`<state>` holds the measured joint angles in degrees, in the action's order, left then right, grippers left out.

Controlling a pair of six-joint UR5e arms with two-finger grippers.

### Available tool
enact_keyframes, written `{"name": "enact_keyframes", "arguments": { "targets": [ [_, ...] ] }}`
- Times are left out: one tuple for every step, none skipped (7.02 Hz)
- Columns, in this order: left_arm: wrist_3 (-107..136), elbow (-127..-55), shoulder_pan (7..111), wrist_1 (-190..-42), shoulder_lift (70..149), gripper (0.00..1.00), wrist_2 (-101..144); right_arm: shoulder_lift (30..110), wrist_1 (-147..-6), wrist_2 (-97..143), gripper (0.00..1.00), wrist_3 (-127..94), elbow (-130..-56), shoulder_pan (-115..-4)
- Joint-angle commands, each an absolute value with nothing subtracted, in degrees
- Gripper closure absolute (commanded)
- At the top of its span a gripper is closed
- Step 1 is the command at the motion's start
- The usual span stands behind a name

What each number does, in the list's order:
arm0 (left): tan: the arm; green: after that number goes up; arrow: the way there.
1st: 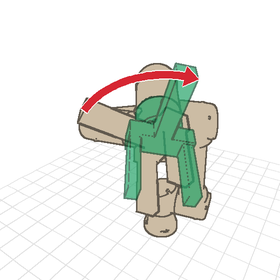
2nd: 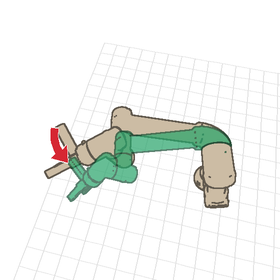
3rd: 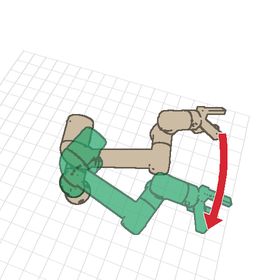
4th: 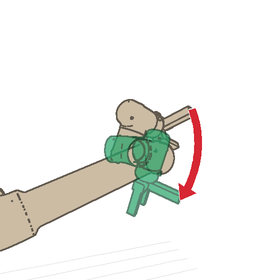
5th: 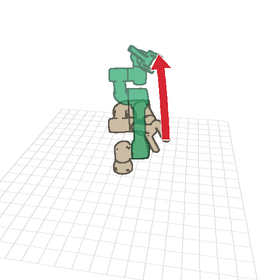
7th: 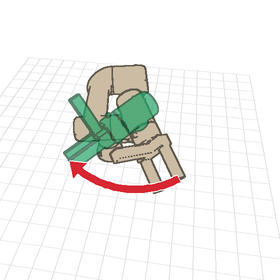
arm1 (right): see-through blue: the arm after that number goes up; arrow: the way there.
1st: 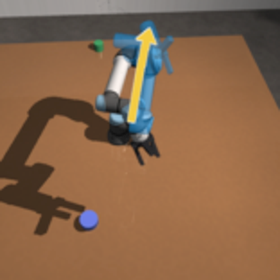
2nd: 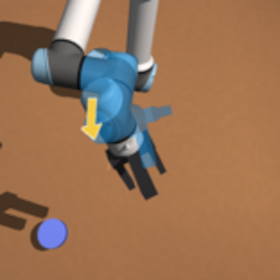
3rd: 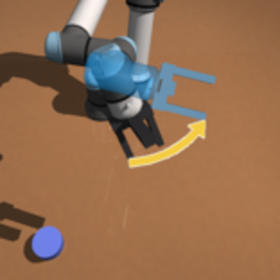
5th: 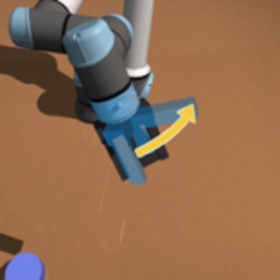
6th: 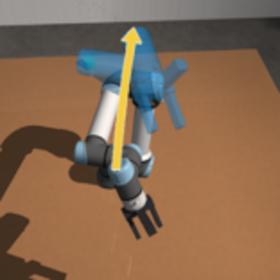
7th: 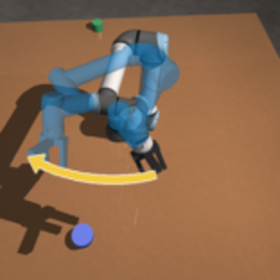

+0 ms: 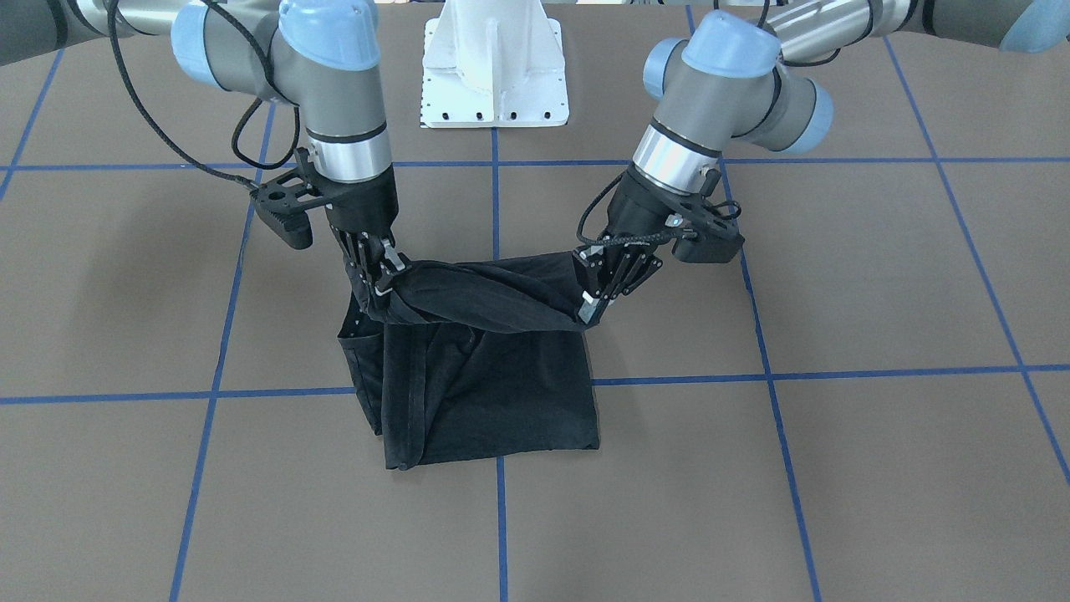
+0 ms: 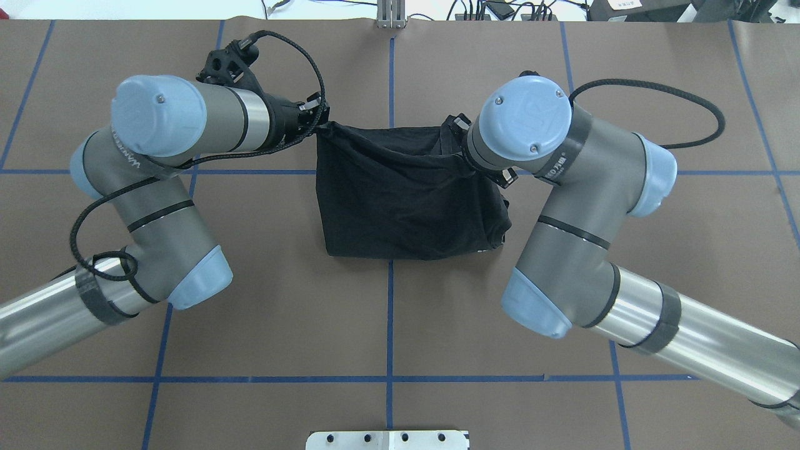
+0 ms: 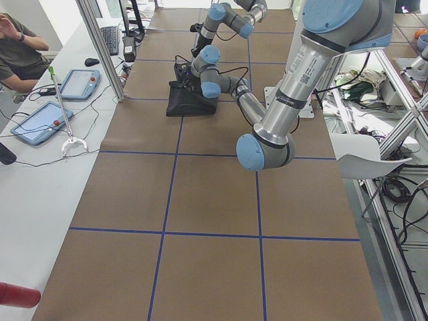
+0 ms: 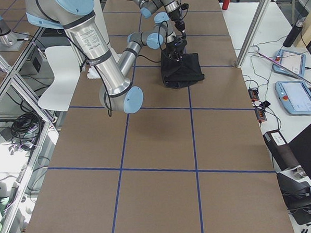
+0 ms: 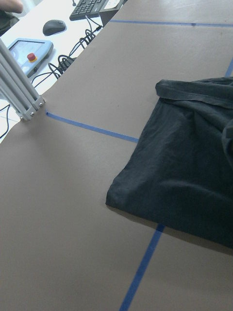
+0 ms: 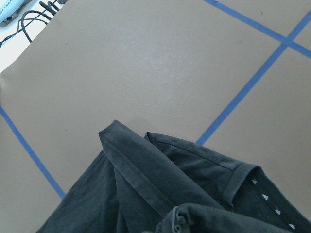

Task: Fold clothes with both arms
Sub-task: 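Open both grippers and raise them off the folded shirt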

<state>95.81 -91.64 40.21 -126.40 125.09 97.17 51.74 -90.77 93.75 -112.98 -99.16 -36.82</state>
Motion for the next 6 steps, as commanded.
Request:
{"name": "enact_keyframes", "arguments": {
  "targets": [
    [93.8,-75.8,43.8,-135.3,130.9,0.69,96.9,43.9,-79.8,98.9,0.9,-104.8,-79.8,-42.7],
    [92.0,-71.3,45.2,-138.3,132.3,0.03,96.8,39.3,-74.2,99.1,0.01,-101.1,-69.9,-43.9],
    [90.4,-71.4,46.3,-138.4,132.5,0.0,96.8,37.6,-73.4,99.6,0.0,-98.0,-68.2,-45.9],
    [90.3,-71.5,46.5,-138.4,132.5,0.0,96.9,37.9,-73.4,103.2,0.0,-96.1,-68.2,-48.2],
    [90.3,-71.6,46.8,-138.3,132.5,0.0,97.1,38.1,-73.4,104.8,0.0,-95.5,-68.2,-49.9],
    [89.8,-73.5,47.0,-138.2,132.4,0.0,97.9,39.6,-73.2,107.4,0.0,-93.4,-68.6,-51.0]
  ]
}}
